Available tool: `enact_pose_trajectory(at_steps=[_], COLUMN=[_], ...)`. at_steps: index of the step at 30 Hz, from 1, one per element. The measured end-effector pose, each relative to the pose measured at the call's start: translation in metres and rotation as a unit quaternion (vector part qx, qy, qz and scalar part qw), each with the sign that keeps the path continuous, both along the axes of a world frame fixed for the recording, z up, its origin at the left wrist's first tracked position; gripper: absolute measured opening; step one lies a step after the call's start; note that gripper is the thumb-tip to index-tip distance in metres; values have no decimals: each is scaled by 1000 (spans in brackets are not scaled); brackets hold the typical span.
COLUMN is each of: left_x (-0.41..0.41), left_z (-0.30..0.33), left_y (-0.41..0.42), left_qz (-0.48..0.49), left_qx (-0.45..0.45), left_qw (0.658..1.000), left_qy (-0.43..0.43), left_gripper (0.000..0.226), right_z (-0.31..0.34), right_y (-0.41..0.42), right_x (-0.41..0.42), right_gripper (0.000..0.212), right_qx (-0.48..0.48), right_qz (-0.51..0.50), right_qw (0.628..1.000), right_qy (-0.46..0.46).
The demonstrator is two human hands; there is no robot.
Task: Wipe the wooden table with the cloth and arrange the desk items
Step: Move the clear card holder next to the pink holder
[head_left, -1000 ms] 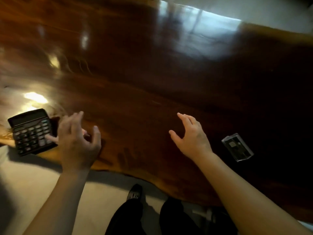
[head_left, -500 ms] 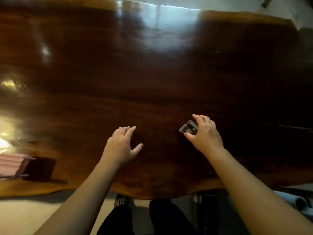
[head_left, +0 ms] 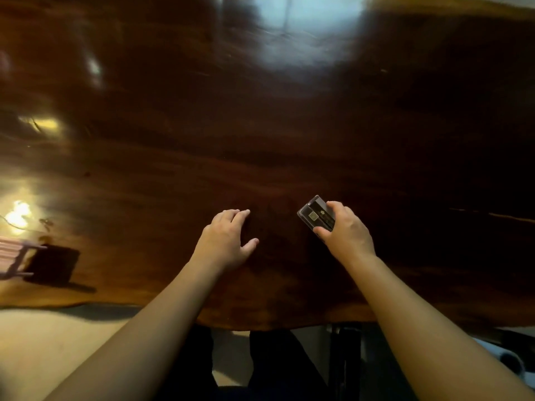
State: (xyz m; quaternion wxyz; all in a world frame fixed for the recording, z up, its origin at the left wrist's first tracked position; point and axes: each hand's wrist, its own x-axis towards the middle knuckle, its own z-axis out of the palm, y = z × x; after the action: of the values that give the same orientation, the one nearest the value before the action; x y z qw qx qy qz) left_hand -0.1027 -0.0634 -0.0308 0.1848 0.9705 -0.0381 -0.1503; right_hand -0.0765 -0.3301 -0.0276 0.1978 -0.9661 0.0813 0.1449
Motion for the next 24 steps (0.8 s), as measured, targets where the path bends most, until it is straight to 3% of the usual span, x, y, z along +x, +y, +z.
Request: enact_pose_trajectory(at_steps=[4, 11, 24], left_x=[-3, -11, -47], left_z=[-1, 7, 17], left_y=[19, 83, 206], left_qz=[6, 44, 200], left_qx=[-4, -2, -36], left_qw=[1000, 999, 979], left_qy=[0, -10, -13], left_gripper=[75, 74, 72], right_z=[1, 15, 41], right_y=[3, 45, 223], right_x=[2, 5, 43], right_gripper=[54, 52, 53], right_qx=[0, 5, 75], right_qz=[-13, -4, 157], right_qw=[1000, 1000, 984], right_qy=[-11, -23, -32])
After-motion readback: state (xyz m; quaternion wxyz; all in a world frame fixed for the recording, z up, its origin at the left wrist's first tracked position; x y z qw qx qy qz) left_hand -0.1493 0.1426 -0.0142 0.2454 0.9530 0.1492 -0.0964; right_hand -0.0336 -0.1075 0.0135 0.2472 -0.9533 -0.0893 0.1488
